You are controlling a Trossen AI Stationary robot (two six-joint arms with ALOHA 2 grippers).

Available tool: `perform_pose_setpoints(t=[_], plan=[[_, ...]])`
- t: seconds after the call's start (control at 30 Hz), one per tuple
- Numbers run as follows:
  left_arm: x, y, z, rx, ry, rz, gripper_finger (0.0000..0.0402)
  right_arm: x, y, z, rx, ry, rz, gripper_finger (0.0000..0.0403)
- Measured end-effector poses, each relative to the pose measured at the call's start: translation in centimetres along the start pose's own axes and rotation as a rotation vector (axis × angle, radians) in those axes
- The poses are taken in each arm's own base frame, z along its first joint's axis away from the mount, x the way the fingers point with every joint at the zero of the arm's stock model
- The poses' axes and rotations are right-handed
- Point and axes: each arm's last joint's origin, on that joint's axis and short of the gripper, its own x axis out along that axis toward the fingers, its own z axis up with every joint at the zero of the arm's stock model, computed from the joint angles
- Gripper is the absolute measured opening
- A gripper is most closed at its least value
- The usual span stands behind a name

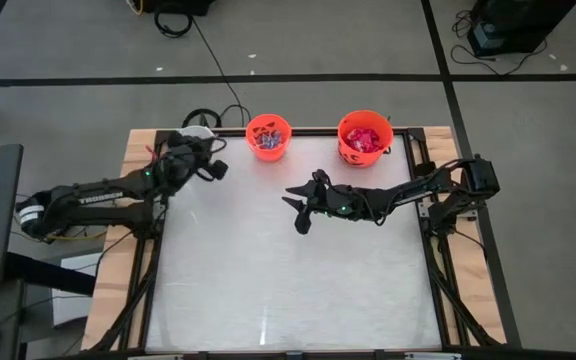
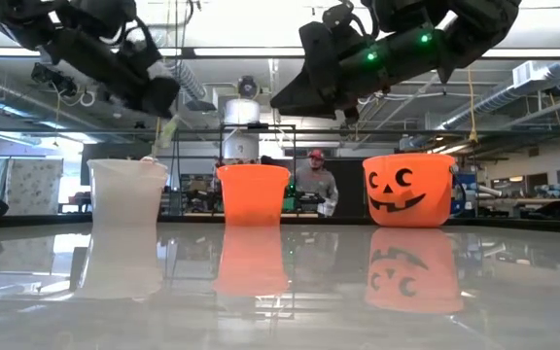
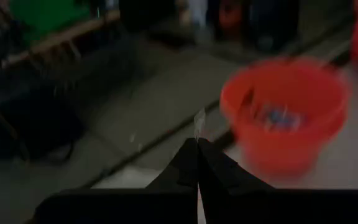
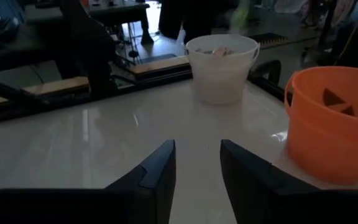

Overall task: Sort candy by brand, put in halloween buckets
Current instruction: Put the green gummy into the white bucket, then return to Home Position

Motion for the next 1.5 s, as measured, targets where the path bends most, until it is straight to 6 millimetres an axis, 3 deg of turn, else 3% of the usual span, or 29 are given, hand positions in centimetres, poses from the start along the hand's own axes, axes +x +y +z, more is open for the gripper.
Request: perform_pose_setpoints(t=[0.23, 0.53, 0.67, 0.97, 1.1, 1.27, 1.5], plan=[[1.2, 1.6, -2.4, -0.012, 0.217, 0.085, 0.0005, 0.1, -0.2, 0.1, 0.012, -0.006, -0.006, 0.0138], [1.9, 3.1, -3.5, -0.029, 0.327, 0.173, 0.0005, 0.1, -0.2, 0.1, 0.013, -0.009, -0.001, 0.0138], [2.0, 3.2, -3.7, -0.049, 0.345, 0.128, 0.0009, 0.1, -0.2, 0.1, 0.013, -0.009, -0.001, 0.0139], [2.0, 3.2, -3.3, -0.016, 0.316, 0.087, 0.0091, -0.3, -0.3, 0.3, 0.066, 0.01, -0.008, 0.0139], [1.1, 3.5, -2.8, 0.006, 0.27, 0.071, 0.0124, -1.1, -0.5, 1.3, 0.101, 0.006, -0.01, 0.0139], [-1.5, 4.4, -1.3, -0.038, 0.126, -0.013, 0.0131, -3.0, -0.8, 2.5, 0.082, 0.031, -0.08, 0.0139], [-4.8, 5.0, -0.9, -0.074, 0.014, -0.29, 0.0131, -5.9, -1.2, 3.4, 0.019, 0.105, -0.178, 0.0138]])
